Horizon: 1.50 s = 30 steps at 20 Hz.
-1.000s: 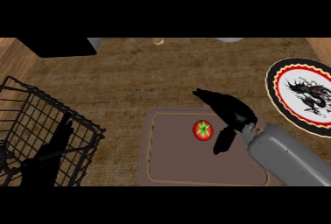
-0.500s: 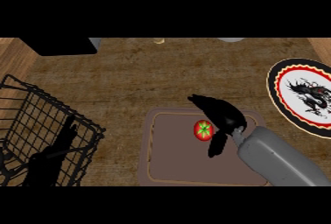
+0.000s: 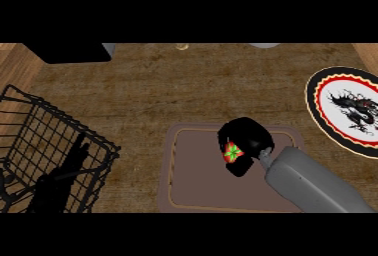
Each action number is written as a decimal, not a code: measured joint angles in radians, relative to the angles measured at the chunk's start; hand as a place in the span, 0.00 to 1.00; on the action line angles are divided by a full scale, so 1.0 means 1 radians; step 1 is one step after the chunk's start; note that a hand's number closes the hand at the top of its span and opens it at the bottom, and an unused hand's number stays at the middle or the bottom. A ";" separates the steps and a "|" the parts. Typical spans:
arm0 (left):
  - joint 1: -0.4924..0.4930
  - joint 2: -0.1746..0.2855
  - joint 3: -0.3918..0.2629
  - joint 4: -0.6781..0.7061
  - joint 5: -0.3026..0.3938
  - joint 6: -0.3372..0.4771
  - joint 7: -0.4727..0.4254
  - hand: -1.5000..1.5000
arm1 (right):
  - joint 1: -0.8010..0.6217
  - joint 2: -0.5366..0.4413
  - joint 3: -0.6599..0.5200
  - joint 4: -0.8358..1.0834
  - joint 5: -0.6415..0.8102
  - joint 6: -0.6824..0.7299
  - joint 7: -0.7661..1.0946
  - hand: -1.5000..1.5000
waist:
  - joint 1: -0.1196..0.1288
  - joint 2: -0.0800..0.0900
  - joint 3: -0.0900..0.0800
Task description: Pick the tomato from the tray and place it in the plate
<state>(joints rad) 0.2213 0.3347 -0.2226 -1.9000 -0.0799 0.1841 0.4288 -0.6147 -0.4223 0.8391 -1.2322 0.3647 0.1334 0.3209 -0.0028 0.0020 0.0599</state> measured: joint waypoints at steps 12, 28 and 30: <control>0.082 -0.008 0.040 -0.027 -0.006 -0.007 0.005 0.50 | 0.090 0.017 -0.074 -0.081 0.112 -0.311 0.026 1.00 | -0.073 -0.020 0.001; 0.149 0.005 0.051 -0.069 0.012 -0.042 0.034 0.50 | 0.352 0.000 -0.289 -0.378 0.239 -0.824 0.161 1.00 | -0.115 -0.018 -0.007; 0.142 0.009 0.044 -0.069 0.014 -0.049 0.042 0.50 | 0.384 -0.005 -0.324 -0.402 0.221 -0.863 0.158 1.00 | -0.106 -0.014 -0.008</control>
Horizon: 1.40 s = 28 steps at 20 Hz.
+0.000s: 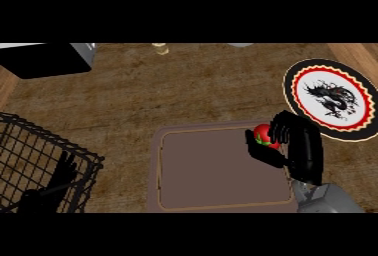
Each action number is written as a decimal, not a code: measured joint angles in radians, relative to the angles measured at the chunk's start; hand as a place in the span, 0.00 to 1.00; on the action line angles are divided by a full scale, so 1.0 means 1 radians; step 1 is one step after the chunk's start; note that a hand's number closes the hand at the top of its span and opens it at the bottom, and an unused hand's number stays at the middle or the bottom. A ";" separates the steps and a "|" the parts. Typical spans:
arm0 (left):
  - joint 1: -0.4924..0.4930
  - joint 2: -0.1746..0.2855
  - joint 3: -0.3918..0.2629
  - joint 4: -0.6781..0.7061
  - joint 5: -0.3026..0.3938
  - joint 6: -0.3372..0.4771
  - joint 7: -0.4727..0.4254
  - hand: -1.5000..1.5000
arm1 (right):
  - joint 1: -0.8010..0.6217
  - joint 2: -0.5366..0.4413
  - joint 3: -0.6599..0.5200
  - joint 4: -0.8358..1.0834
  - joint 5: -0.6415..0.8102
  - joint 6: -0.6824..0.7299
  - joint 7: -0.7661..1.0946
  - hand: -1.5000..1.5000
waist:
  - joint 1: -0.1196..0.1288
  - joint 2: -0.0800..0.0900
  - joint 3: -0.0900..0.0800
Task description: Pick the tomato from the tray and place it in the plate
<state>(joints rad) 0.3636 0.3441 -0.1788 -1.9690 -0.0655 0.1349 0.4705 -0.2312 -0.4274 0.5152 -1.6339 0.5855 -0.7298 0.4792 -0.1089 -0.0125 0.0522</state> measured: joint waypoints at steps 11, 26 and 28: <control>-0.051 0.017 -0.036 0.008 0.005 -0.022 0.000 0.50 | 0.074 -0.099 -0.237 0.049 -0.105 -0.143 -0.108 1.00 | 0.057 0.015 -0.004; -0.114 0.035 -0.081 0.020 0.015 -0.032 0.004 0.50 | 0.000 -0.208 -0.488 0.343 -0.368 -0.077 -0.346 1.00 | 0.127 0.030 -0.010; -0.123 0.039 -0.088 0.017 0.015 -0.033 0.005 0.50 | 0.001 -0.230 -0.496 0.414 -0.389 -0.023 -0.346 0.00 | 0.139 0.035 -0.013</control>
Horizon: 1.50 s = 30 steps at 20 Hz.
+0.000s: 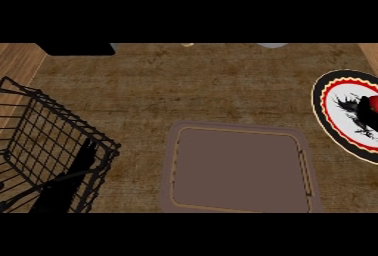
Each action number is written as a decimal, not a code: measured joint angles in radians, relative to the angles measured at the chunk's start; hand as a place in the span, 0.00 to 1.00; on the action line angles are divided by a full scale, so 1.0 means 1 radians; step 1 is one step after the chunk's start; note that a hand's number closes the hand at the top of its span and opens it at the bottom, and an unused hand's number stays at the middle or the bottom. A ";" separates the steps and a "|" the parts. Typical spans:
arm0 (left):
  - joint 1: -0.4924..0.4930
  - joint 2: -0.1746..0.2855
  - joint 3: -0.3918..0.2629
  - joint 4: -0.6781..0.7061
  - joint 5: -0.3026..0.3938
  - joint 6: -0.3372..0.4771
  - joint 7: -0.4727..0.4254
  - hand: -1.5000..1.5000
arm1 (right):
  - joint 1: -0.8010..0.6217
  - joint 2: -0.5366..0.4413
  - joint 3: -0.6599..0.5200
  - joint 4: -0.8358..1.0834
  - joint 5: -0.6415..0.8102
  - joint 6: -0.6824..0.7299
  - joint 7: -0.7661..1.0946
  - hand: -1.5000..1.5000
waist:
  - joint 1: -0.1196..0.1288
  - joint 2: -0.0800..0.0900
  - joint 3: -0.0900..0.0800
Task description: Pick the tomato from the tray and place it in the plate
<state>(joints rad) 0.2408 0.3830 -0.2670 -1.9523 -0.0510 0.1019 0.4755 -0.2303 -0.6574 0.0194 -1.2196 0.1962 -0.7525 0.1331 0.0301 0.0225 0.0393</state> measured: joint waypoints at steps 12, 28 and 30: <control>-0.033 0.007 -0.022 0.015 0.009 0.005 0.004 0.50 | -0.098 0.007 -0.056 0.273 -0.163 0.287 -0.215 0.00 | 0.031 0.003 0.001; 0.005 -0.068 0.030 0.021 0.069 0.042 0.014 0.50 | -0.111 -0.023 -0.335 0.487 -0.485 0.690 -0.552 0.00 | -0.026 -0.014 -0.004; -0.012 -0.095 0.039 0.035 0.077 0.053 0.028 0.50 | -0.085 -0.044 -0.347 0.523 -0.502 0.780 -0.598 0.00 | -0.031 -0.014 -0.003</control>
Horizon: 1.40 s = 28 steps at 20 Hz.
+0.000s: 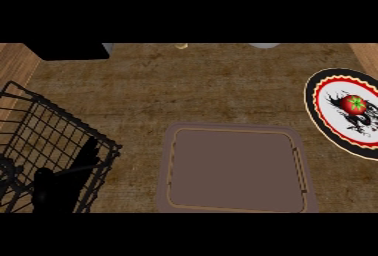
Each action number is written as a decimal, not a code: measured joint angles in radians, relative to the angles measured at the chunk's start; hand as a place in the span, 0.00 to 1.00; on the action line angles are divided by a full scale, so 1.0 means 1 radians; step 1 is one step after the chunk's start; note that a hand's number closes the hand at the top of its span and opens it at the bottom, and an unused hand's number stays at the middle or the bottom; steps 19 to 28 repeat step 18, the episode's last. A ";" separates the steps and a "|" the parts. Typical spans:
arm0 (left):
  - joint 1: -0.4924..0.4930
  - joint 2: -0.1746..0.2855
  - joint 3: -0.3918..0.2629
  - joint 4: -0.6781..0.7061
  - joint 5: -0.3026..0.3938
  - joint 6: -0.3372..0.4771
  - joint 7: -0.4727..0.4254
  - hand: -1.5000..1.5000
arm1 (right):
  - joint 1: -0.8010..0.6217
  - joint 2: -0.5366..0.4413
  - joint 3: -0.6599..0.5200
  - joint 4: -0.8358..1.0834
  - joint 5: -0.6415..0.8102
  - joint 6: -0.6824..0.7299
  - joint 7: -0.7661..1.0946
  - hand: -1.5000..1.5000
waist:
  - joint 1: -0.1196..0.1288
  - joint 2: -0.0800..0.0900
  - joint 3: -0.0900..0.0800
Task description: Pick the tomato from the tray and place it in the plate
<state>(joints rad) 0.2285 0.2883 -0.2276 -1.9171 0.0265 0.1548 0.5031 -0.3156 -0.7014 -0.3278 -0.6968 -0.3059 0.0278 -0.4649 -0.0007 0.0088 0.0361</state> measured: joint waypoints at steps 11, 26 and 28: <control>-0.068 -0.075 0.022 0.072 -0.037 0.011 0.056 0.50 | 0.133 -0.103 0.001 0.177 0.041 0.278 -0.248 0.00 | -0.001 -0.007 0.003; -0.107 -0.112 0.033 0.116 -0.068 -0.008 0.078 0.50 | 0.179 -0.135 0.012 0.258 0.091 0.291 -0.342 0.00 | 0.004 -0.010 0.003; -0.107 -0.112 0.033 0.116 -0.068 -0.008 0.078 0.50 | 0.179 -0.135 0.012 0.258 0.091 0.291 -0.342 0.00 | 0.004 -0.010 0.003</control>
